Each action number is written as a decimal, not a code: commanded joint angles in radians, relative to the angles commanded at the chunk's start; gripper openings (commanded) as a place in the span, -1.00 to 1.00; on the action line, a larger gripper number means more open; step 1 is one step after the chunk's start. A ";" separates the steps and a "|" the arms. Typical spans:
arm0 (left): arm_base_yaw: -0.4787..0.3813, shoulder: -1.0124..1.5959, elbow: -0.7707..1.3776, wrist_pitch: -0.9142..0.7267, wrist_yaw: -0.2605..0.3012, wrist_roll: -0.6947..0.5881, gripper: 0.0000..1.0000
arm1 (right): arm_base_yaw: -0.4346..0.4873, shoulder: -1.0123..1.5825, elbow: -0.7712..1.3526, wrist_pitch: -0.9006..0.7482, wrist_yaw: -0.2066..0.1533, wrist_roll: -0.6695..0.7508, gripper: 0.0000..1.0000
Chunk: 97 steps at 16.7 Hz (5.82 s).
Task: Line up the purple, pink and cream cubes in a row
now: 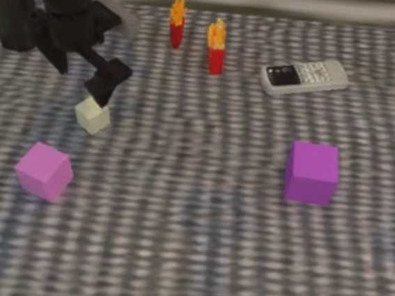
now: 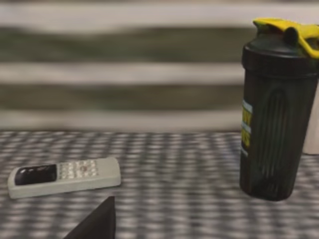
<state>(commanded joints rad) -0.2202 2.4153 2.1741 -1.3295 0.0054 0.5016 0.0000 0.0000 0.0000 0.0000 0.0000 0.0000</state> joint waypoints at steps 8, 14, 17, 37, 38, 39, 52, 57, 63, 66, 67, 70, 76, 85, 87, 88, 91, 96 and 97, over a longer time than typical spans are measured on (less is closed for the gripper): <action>-0.001 0.022 -0.096 0.118 0.000 -0.001 1.00 | 0.000 0.000 0.000 0.000 0.000 0.000 1.00; 0.001 0.070 -0.234 0.304 0.001 0.002 1.00 | 0.000 0.000 0.000 0.000 0.000 0.000 1.00; 0.001 0.070 -0.234 0.304 0.001 0.002 1.00 | 0.000 0.000 0.000 0.000 0.000 0.000 1.00; 0.001 0.070 -0.234 0.304 0.001 0.002 -1.00 | 0.000 0.000 0.000 0.000 0.000 0.000 1.00; 0.001 0.070 -0.234 0.304 0.001 0.002 -1.00 | 0.000 0.000 0.000 0.000 0.000 0.000 1.00; -0.002 0.034 -0.229 0.291 0.015 -0.006 -1.00 | 0.000 0.000 0.000 0.000 0.000 0.000 1.00; 0.011 -0.013 -0.041 0.054 0.014 -0.006 -1.00 | 0.000 0.000 0.000 0.000 0.000 0.000 1.00; -0.055 -0.006 -0.024 0.045 0.010 -0.111 -1.00 | 0.000 0.000 0.000 0.000 0.000 0.000 1.00; -0.289 0.000 -0.011 0.016 -0.002 -0.548 -1.00 | 0.000 0.000 0.000 0.000 0.000 0.000 1.00; -0.431 -0.003 -0.018 -0.001 -0.006 -0.850 -1.00 | 0.000 0.000 0.000 0.000 0.000 0.000 1.00; -0.478 -0.005 -0.022 -0.005 -0.008 -0.948 -1.00 | 0.000 0.000 0.000 0.000 0.000 0.000 1.00; -0.607 -0.021 -0.031 -0.012 -0.013 -1.208 -1.00 | 0.000 0.000 0.000 0.000 0.000 0.000 1.00; -0.752 -0.064 -0.046 -0.001 -0.025 -1.456 -1.00 | 0.000 0.000 0.000 0.000 0.000 0.000 1.00; -0.751 -0.053 -0.110 0.074 -0.026 -1.454 -1.00 | 0.000 0.000 0.000 0.000 0.000 0.000 1.00; -0.751 -0.042 -0.171 0.153 -0.026 -1.453 -1.00 | 0.000 0.000 0.000 0.000 0.000 0.000 1.00; -0.750 -0.037 -0.202 0.192 -0.026 -1.454 -1.00 | 0.000 0.000 0.000 0.000 0.000 0.000 1.00; -0.750 -0.025 -0.253 0.248 -0.025 -1.455 -1.00 | 0.000 0.000 0.000 0.000 0.000 0.000 1.00; -0.750 -0.024 -0.254 0.248 -0.025 -1.455 -0.70 | 0.000 0.000 0.000 0.000 0.000 0.000 1.00; -0.750 -0.024 -0.254 0.248 -0.025 -1.455 -0.55 | 0.000 0.000 0.000 0.000 0.000 0.000 1.00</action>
<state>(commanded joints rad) -0.9702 2.3909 1.9206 -1.0814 -0.0197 -0.9535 0.0000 0.0000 0.0000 0.0000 0.0000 0.0000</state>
